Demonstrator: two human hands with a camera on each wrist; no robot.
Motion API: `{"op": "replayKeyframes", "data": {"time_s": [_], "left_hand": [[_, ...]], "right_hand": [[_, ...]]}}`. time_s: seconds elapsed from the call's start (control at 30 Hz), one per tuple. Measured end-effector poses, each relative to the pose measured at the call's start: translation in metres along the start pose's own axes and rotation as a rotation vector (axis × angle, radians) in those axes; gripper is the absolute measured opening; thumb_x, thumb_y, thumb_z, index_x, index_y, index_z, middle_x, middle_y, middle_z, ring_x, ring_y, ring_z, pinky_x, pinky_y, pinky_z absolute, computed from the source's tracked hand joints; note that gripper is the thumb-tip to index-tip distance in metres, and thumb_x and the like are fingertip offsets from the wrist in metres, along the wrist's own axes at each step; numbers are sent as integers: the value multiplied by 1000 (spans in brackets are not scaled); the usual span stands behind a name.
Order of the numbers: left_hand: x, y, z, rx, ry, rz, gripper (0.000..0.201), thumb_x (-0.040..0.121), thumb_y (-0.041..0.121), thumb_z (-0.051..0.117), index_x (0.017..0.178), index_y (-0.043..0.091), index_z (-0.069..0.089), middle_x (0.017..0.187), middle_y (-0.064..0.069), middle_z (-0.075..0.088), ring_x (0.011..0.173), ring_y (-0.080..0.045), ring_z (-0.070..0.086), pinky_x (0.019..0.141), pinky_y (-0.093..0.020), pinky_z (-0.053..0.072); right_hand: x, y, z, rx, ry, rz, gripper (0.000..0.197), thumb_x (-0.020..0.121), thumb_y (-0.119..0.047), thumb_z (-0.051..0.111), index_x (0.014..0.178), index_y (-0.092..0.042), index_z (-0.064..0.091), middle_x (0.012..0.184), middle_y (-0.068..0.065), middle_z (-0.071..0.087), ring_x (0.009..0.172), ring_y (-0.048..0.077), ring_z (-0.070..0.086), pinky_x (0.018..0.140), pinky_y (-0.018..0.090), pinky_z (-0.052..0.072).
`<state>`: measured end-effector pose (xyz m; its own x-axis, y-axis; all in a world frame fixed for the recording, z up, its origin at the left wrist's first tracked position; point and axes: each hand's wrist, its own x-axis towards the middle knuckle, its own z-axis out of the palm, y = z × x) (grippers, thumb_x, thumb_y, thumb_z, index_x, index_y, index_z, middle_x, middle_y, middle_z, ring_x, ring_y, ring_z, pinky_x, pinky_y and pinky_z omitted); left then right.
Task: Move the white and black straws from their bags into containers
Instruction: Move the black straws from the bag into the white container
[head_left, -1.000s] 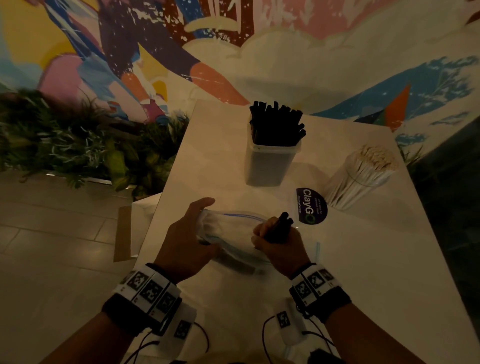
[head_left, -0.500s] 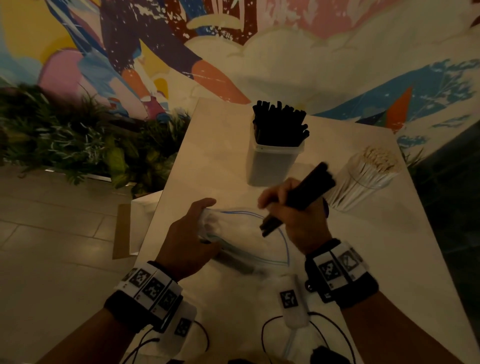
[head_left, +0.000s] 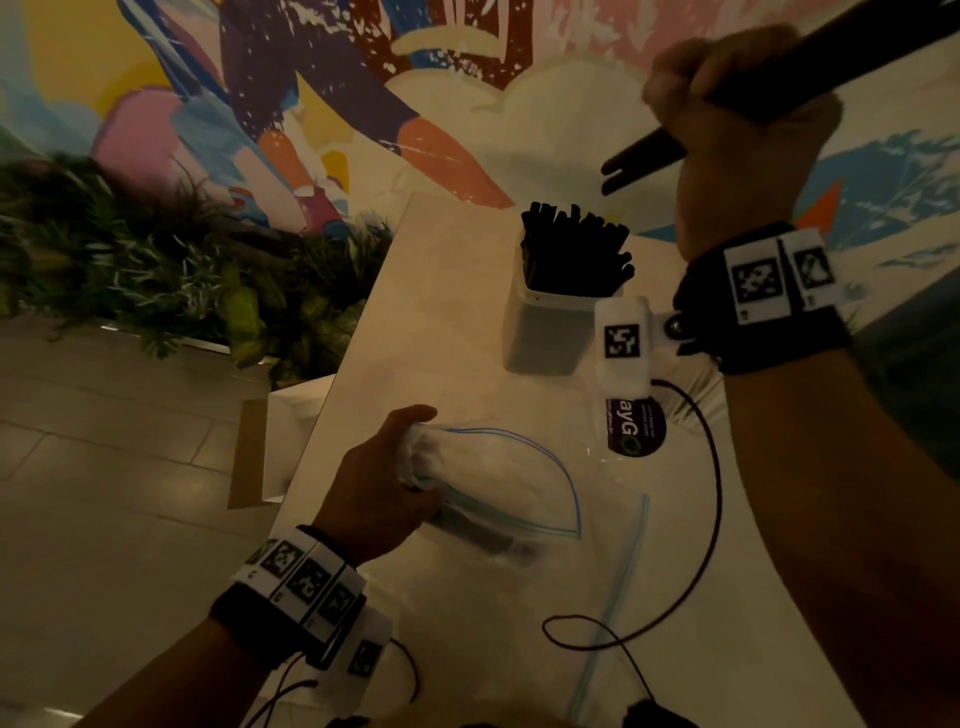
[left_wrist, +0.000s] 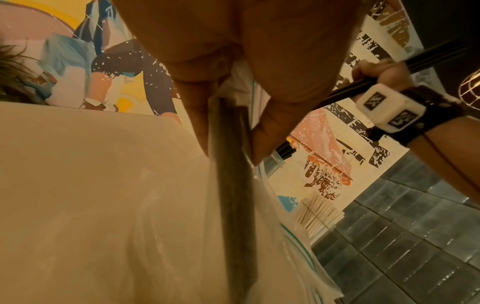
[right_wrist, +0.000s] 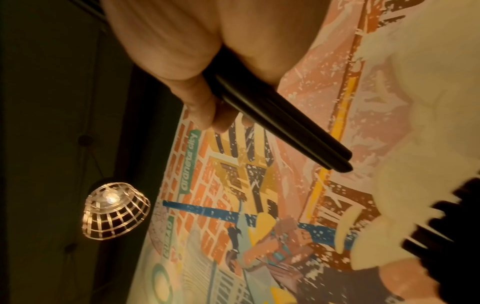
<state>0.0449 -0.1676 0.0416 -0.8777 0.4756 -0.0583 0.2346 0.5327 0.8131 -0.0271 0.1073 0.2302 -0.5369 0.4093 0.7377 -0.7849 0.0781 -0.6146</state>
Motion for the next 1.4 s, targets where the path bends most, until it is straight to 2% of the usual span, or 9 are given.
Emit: {"op": "replayKeyframes", "data": {"time_s": [0.1,0.17,0.27,0.47,0.6,0.87,0.97,1.13,1.4], "left_hand": [[0,-1,0,14,-6,11,79,66,12,81,131,27,39,107,9,55,95,-12,58,81,-20,48],[0,0,0,10,-4,8,78,66,11,81,131,26,40,106,9,55,94,-12,57,80,-19,47],[0,1,0,3,5,14,77,67,11,81,131,23,41,106,8,56,95,-13,57,83,-23,49],[2,2,1,17,0,12,77,67,13,81,131,24,40,109,8,55,95,-10,55,83,-20,46],[2,2,2,23,13,25,76,65,10,80,130,25,43,103,11,55,91,-11,57,78,-17,46],[3,-3,3,10,11,15,75,65,11,79,127,30,41,103,10,57,91,-12,59,78,-17,47],[3,-1,2,19,5,16,76,66,13,80,129,27,41,106,9,56,92,-10,56,81,-19,47],[1,-2,1,-4,-2,12,75,66,12,80,129,27,41,105,10,57,93,-9,57,80,-17,47],[2,-2,1,-6,8,13,72,68,13,80,130,24,42,103,11,55,92,-9,56,81,-17,45]], "right_hand": [[-11,28,-5,-5,48,169,40,62,28,61,56,-11,58,57,0,61,62,23,62,68,38,51],[-23,46,-12,-53,67,276,50,61,29,60,51,-19,60,55,-2,60,59,20,61,69,37,51],[-30,62,-20,-61,68,366,52,63,29,60,50,-21,62,55,-6,60,59,16,61,71,38,50],[-14,59,-26,-83,81,352,41,62,28,59,57,-11,51,55,1,55,59,25,61,68,39,51],[-19,64,-26,-191,49,397,48,62,27,58,52,-20,55,52,-2,58,57,22,62,68,36,53],[-22,69,-25,-208,63,409,36,61,20,61,57,-15,50,59,9,55,60,23,61,68,35,53],[-16,71,-25,-222,45,410,34,61,18,59,57,-14,49,55,3,57,59,21,61,68,35,53],[-4,74,-24,-209,93,360,41,60,14,60,49,-24,54,51,-5,55,57,22,59,67,37,51],[2,86,-14,-160,96,421,41,57,17,57,45,-22,54,47,-6,55,52,19,58,65,35,52]]}}
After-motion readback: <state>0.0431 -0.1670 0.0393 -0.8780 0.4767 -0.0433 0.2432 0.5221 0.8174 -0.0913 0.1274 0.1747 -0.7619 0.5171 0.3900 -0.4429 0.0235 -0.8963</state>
